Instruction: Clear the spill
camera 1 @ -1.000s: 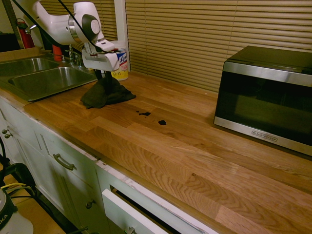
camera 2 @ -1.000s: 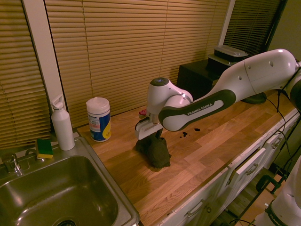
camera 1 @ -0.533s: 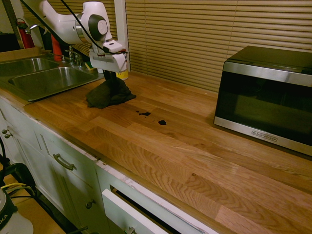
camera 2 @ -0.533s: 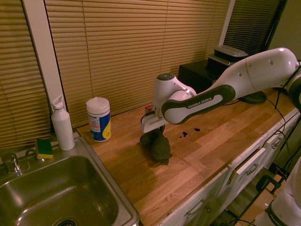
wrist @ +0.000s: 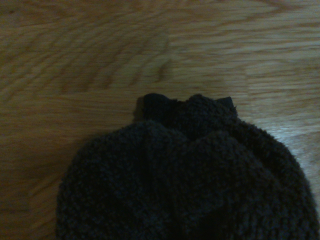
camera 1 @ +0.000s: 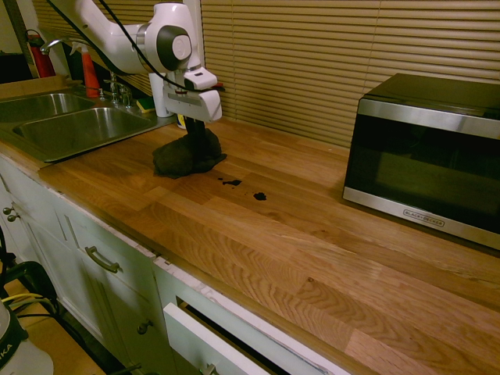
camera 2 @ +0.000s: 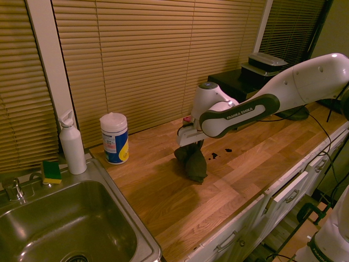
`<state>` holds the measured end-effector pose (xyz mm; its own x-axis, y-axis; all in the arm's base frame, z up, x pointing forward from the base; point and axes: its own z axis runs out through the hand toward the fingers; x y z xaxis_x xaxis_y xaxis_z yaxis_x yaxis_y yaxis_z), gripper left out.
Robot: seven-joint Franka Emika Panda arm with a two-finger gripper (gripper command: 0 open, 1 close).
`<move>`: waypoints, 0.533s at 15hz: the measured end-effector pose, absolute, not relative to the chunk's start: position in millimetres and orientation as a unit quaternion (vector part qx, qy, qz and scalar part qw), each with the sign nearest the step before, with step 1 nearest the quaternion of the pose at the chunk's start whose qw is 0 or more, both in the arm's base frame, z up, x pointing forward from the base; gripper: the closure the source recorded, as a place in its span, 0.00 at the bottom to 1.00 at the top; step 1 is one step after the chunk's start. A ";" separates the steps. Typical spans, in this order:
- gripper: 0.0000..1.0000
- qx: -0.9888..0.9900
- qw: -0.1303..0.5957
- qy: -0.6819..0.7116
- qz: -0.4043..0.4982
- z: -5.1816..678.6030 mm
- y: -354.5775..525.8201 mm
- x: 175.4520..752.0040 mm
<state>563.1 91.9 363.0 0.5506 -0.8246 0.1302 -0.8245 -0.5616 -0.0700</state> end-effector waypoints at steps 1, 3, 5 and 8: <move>1.00 -0.878 0.002 0.473 -0.074 361.9 80.4 562.5; 1.00 -0.873 0.007 0.483 -0.074 360.6 55.7 562.8; 1.00 -0.867 0.009 0.493 -0.073 360.0 31.4 563.3; 1.00 -0.858 0.008 0.508 -0.072 358.7 -1.2 563.4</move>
<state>563.4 -1.2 358.7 0.4738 -0.8731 0.1147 -0.8708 -0.4839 -0.0866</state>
